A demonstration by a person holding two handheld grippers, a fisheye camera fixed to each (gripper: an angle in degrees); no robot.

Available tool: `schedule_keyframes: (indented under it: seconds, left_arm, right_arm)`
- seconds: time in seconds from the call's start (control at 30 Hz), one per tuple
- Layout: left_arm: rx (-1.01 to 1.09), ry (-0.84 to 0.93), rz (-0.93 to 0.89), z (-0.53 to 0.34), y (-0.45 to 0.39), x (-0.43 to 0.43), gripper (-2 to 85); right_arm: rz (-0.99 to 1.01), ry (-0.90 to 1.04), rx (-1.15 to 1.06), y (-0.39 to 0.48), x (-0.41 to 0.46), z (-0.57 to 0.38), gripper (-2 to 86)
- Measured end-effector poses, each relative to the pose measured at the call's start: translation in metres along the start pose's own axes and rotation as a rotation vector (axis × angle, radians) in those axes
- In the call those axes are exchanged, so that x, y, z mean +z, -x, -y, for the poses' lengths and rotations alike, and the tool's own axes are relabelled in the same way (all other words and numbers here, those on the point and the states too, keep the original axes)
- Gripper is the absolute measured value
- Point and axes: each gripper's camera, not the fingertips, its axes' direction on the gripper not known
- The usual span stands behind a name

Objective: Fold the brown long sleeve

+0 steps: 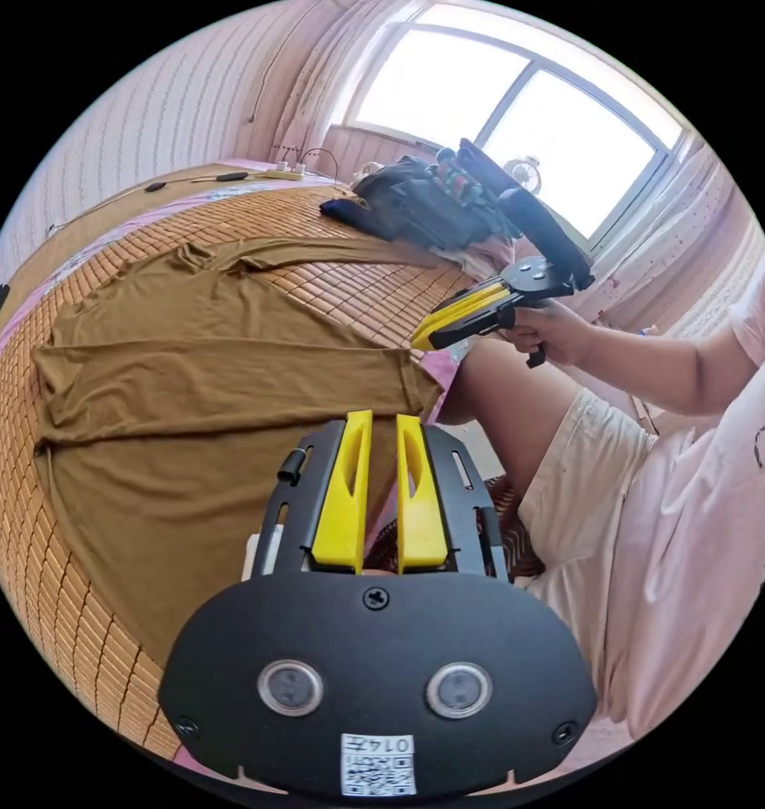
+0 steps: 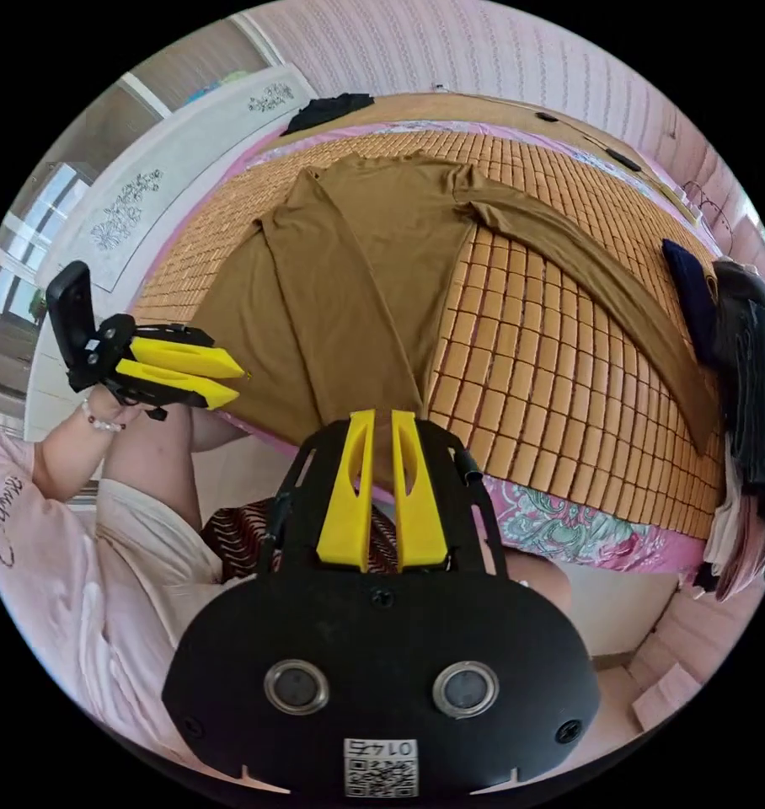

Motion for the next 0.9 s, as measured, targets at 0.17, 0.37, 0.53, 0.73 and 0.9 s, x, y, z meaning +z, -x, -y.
schedule_keyframes:
  seconds: [0.17, 0.37, 0.53, 0.73, 0.9]
  left_arm:
    - [-0.167, 0.029, 0.327, -0.016, 0.089, -0.039, 5.2]
    - [-0.292, 0.036, 0.535, -0.005, 0.175, -0.06, 4.9]
    - [-0.295, 0.049, 0.574, 0.017, 0.215, -0.046, 5.3]
    - [-0.274, 0.089, 0.548, 0.031, 0.244, -0.019, 3.0]
    - [-0.323, 0.058, 0.579, 0.028, 0.253, -0.025, -0.7]
  right_arm:
    - [0.029, -0.125, -0.227, 0.027, -0.014, 0.116, 6.5]
    - [0.107, -0.195, -0.419, 0.092, 0.014, 0.287, 8.0]
    - [0.132, -0.144, -0.345, 0.113, 0.062, 0.381, 10.5]
    - [0.036, -0.063, -0.332, 0.121, 0.091, 0.423, 0.5]
    - [0.142, -0.116, -0.3, 0.113, 0.069, 0.442, -0.1]
